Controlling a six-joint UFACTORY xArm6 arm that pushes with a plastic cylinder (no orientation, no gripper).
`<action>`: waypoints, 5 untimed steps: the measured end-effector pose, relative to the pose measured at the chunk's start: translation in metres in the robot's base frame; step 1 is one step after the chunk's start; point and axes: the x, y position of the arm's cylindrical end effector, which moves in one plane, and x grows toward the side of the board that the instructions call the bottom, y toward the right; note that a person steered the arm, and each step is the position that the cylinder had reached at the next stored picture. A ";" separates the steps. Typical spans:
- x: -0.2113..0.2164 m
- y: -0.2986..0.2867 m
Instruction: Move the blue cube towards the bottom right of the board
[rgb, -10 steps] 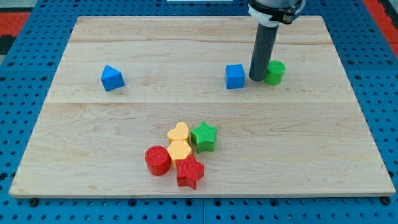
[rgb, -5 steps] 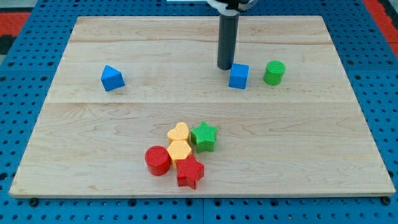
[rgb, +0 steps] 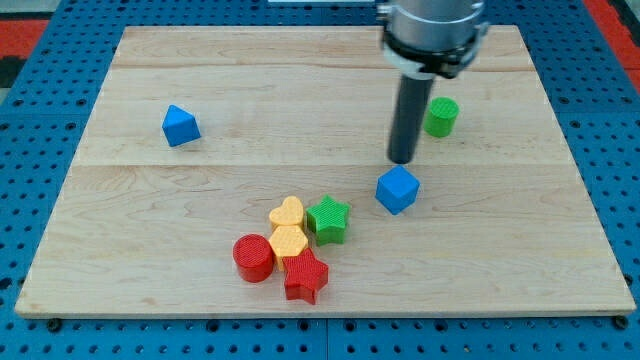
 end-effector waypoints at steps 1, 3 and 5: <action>0.004 -0.043; 0.042 0.011; 0.036 0.054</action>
